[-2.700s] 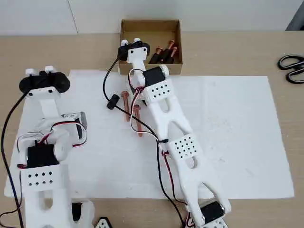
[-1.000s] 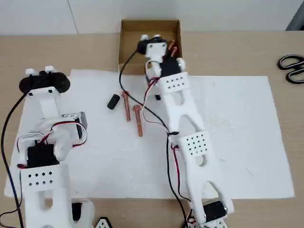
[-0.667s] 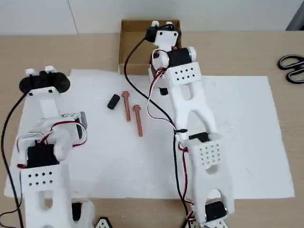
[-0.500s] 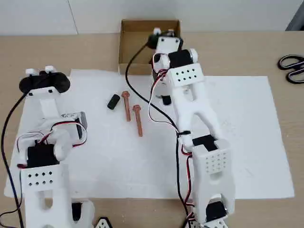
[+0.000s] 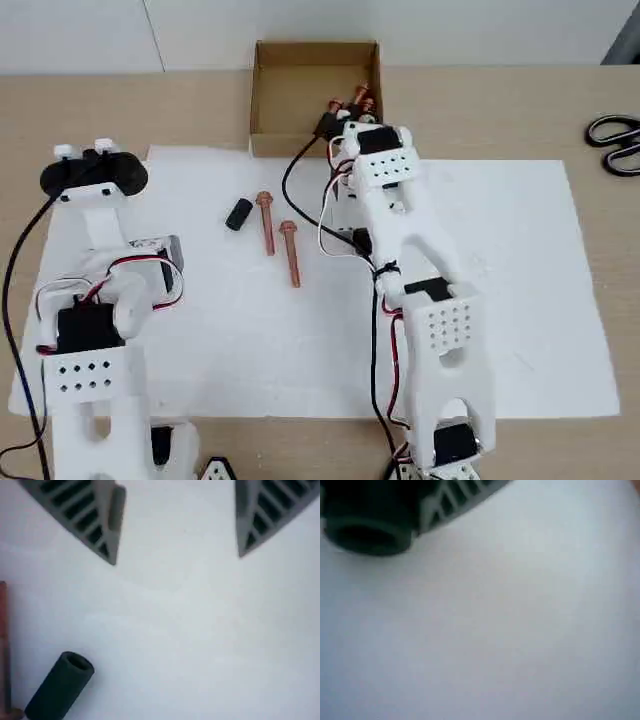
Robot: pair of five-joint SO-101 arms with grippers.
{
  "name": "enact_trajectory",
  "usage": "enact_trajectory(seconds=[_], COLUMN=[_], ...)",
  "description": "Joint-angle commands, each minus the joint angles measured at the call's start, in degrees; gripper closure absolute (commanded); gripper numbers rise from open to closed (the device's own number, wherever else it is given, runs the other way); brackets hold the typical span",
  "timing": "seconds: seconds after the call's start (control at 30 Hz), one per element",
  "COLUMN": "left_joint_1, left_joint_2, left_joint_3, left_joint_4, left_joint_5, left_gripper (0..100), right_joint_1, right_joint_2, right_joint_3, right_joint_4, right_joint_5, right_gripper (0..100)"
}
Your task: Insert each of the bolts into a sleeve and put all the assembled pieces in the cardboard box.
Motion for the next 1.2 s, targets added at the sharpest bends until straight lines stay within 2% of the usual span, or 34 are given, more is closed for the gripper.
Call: enact_trajectory(seconds=[0.0,0.67,1.17], left_joint_1=[-0.26,-0.35,-0.35], left_joint_2=[-1.05,-1.05,-1.05], left_joint_3=[-0.13,-0.13,-0.13], left_joint_4=[0.18,0.18,0.18], left_joint_5=[-0.35,-0.35,-0.35], left_gripper=[85,85,85], right_joint_1=[0.57,0.57,3.56], right_joint_2=[0.31,4.18,5.23], right_joint_3=[-0.18,-0.18,-0.18], right_joint_4=[-0.48,-1.98,-3.91], right_joint_5=[-0.53,-0.62,-0.62], right_gripper=[87.5,85.7,85.9])
